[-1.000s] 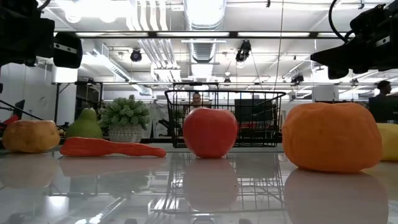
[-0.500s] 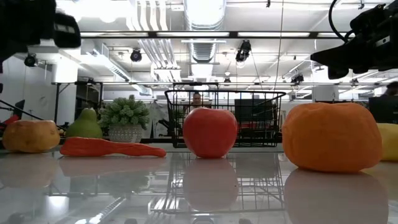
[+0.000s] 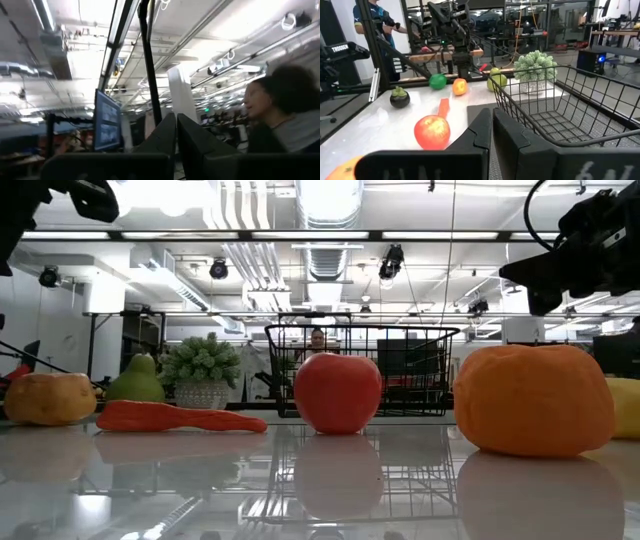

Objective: Build produce basket
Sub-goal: Put the orange carrot into the black wire basket

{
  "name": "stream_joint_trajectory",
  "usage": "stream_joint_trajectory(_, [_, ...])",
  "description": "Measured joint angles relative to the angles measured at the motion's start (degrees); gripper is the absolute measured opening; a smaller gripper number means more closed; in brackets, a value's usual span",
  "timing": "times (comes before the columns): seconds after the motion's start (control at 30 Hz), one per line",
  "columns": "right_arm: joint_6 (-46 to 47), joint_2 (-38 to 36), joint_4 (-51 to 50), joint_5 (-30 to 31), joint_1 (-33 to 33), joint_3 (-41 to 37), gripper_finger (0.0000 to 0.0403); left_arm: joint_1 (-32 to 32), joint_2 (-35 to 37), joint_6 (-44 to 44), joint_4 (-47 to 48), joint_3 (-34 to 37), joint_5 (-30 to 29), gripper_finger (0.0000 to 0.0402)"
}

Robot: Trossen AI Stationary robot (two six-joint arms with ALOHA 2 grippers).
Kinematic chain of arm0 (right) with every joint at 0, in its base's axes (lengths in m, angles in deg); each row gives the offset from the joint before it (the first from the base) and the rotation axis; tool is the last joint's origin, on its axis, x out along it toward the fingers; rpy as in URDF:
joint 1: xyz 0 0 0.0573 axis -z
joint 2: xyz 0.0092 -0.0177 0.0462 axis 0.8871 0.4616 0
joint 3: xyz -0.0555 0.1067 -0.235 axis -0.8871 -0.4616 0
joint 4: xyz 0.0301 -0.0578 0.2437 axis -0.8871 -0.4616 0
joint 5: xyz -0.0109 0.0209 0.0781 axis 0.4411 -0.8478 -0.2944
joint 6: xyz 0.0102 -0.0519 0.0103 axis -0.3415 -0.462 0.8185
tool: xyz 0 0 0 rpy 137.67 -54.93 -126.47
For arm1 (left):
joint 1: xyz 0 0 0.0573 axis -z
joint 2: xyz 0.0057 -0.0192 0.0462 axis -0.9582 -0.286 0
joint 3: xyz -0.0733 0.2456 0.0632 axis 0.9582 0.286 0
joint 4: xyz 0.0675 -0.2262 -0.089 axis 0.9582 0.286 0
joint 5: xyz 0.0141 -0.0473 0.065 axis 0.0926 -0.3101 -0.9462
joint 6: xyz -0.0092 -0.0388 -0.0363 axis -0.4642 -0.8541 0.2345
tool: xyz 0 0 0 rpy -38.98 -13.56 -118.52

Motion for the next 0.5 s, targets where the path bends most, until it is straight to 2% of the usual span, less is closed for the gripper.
stream_joint_trajectory(0.23, [7.4,0.0,0.0,0.0,0.0,0.0,0.0009,0.0,0.1,1.7,-1.8,-0.8,0.0,0.0000])
stream_joint_trajectory(0.5, [8.1,0.0,0.2,0.4,0.0,0.0,0.0009,0.0,-0.1,3.5,-5.7,-1.0,0.0,0.0000])
